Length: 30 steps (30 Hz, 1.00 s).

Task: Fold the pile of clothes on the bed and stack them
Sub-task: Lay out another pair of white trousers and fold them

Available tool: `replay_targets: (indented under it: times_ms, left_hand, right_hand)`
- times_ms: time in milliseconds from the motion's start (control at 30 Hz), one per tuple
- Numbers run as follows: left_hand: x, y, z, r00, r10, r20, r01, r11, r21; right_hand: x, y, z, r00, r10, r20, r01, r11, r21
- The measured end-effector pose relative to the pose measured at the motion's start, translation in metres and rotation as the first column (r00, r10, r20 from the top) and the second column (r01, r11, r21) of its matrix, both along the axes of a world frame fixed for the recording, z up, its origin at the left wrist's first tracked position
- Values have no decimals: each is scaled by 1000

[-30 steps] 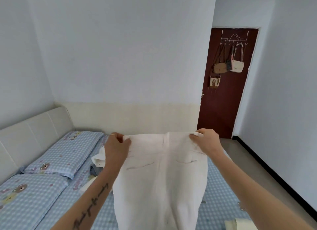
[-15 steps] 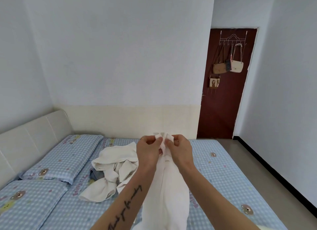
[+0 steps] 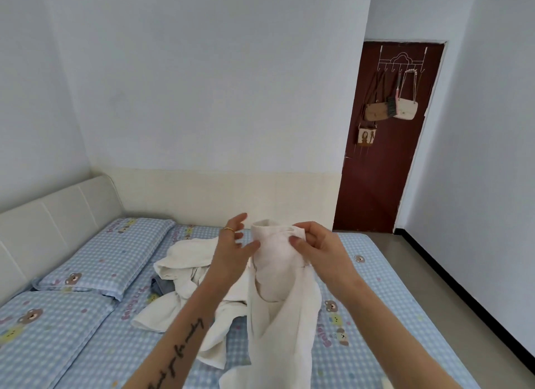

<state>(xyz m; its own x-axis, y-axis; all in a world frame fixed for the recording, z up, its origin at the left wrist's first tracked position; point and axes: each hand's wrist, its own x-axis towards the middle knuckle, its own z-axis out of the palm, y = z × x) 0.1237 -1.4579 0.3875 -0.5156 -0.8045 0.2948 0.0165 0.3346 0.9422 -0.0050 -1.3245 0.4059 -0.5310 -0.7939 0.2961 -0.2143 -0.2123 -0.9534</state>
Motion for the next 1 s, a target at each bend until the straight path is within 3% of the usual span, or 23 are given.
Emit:
replay_targets:
  times_ms: [67,167,267,433,533,633,767,900,1000]
  left_hand:
    - [9,-16,-4,978,-210,8,209,974,90]
    - [16,-27,-10,851,-522,-57,521,824,225]
    - [15,-21,-15,778,-626,-48,614,742,270]
    - [4,-2,-12,919,-392,-43,391,894,219]
    - [-3,14,-2,977,-208,-39,211,972,106]
    - [-7,30,14,990,-138,-29,137,990,-20]
    - [-11,38,53,988,-151,-28,145,979,-145]
    - [-13,33,106,962,-272,-32,256,934,-248]
    - [-15,32,133,966,-244,-88,204,924,-325]
  right_hand:
    - [-9,11,8,992,128,15,-127,991,-40]
    - [-18,24,15,970,242,32,-239,968,-75]
    - [-26,35,17,959,283,25,-281,957,-70]
    - [-42,49,23,992,120,34,-117,989,-90]
    - [-46,56,25,997,3,-77,-6,999,-38]
    - [-50,60,24,979,-71,-190,76,997,19]
    - [-64,58,50,951,-205,-231,199,979,-50]
    - [-75,60,100,936,-223,-273,179,968,-176]
    - [-77,58,131,905,-258,-339,188,956,-224]
